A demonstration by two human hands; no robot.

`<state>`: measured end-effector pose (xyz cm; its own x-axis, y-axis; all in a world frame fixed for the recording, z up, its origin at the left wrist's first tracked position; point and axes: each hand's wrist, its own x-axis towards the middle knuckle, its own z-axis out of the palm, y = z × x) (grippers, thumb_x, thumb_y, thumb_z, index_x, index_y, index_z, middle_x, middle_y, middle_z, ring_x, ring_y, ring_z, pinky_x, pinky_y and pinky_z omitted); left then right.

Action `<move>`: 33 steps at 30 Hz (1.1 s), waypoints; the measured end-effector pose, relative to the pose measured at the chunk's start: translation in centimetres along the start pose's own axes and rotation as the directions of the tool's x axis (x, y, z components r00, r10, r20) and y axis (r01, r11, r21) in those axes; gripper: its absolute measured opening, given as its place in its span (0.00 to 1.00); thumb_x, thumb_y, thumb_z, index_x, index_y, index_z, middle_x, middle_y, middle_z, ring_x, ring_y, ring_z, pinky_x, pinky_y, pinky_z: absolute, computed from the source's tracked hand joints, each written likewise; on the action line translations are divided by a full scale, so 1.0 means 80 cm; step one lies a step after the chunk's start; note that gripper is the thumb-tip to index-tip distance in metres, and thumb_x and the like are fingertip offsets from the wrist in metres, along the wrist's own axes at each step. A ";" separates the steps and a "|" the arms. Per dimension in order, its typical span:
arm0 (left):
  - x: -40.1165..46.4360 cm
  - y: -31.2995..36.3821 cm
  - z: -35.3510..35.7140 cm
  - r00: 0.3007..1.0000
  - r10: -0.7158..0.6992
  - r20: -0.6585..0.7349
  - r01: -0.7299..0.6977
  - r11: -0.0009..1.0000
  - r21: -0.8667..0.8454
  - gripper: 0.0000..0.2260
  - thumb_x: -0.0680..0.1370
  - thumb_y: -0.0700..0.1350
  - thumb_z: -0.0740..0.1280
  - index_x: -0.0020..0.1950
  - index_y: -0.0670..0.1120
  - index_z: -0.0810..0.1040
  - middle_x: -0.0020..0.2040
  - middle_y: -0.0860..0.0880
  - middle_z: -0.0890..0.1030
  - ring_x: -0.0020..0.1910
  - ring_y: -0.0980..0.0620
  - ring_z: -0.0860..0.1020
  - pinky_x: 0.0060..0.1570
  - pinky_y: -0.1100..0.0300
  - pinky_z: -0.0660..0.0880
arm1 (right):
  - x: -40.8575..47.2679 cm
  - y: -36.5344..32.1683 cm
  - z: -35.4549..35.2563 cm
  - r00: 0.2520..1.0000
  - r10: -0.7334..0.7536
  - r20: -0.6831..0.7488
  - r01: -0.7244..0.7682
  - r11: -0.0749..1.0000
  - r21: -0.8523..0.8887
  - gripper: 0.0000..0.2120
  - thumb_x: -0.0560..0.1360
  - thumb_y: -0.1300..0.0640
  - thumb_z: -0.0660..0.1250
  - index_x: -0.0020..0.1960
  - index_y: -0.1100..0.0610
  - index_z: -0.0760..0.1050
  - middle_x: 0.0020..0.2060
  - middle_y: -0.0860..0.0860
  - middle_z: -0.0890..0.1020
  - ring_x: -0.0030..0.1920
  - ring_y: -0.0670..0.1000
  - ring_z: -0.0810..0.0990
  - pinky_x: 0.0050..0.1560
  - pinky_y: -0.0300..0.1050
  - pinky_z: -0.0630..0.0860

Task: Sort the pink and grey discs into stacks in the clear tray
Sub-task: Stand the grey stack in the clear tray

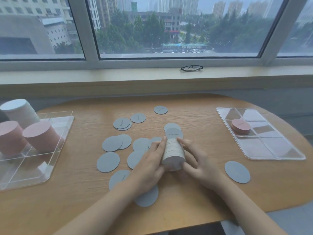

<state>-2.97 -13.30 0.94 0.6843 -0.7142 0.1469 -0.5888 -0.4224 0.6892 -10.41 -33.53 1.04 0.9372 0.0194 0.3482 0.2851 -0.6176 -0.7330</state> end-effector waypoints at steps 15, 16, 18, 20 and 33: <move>-0.038 -0.005 -0.159 0.845 -0.337 -0.416 0.129 0.882 -0.452 0.15 0.80 0.57 0.65 0.67 0.67 0.70 0.57 0.59 0.79 0.45 0.56 0.84 0.41 0.68 0.73 | 0.140 -0.110 0.091 0.988 -0.147 0.049 0.143 0.987 0.074 0.21 0.78 0.40 0.65 0.70 0.38 0.69 0.66 0.40 0.71 0.63 0.46 0.76 0.60 0.48 0.76; -0.040 -0.012 -0.169 0.822 -0.362 -0.440 0.153 0.884 -0.442 0.15 0.81 0.57 0.64 0.67 0.66 0.70 0.57 0.58 0.80 0.44 0.57 0.85 0.40 0.69 0.73 | 0.154 -0.118 0.103 0.987 -0.148 0.065 0.141 0.985 0.103 0.21 0.77 0.41 0.67 0.69 0.39 0.70 0.65 0.40 0.72 0.61 0.45 0.77 0.59 0.46 0.77; -0.041 -0.032 -0.194 0.781 -0.400 -0.480 0.214 0.893 -0.396 0.14 0.82 0.58 0.62 0.68 0.64 0.70 0.56 0.57 0.80 0.46 0.57 0.84 0.40 0.69 0.73 | 0.182 -0.133 0.127 0.985 -0.143 0.094 0.126 0.978 0.164 0.22 0.75 0.43 0.69 0.68 0.38 0.70 0.63 0.40 0.72 0.59 0.45 0.79 0.57 0.44 0.78; -0.038 -0.053 -0.227 0.763 -0.432 -0.480 0.297 0.895 -0.333 0.16 0.82 0.61 0.61 0.70 0.64 0.67 0.57 0.57 0.79 0.52 0.54 0.83 0.49 0.59 0.76 | 0.214 -0.147 0.149 0.983 -0.137 0.123 0.107 0.969 0.223 0.21 0.75 0.46 0.69 0.67 0.38 0.70 0.63 0.41 0.73 0.57 0.47 0.81 0.54 0.45 0.79; -0.001 -0.145 -0.412 0.648 -0.665 -0.372 0.673 0.728 -0.129 0.22 0.82 0.50 0.59 0.76 0.50 0.63 0.61 0.44 0.78 0.50 0.42 0.83 0.53 0.46 0.82 | 0.399 -0.194 0.282 0.953 -0.109 0.283 0.030 0.963 0.269 0.19 0.80 0.53 0.65 0.69 0.45 0.67 0.55 0.47 0.76 0.49 0.48 0.78 0.39 0.33 0.69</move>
<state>17.97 10.01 16.33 0.9947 0.0254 -0.0991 0.0873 -0.7162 0.6924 19.63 -5.58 10.37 0.9189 0.3083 0.2460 0.3566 -0.3828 -0.8522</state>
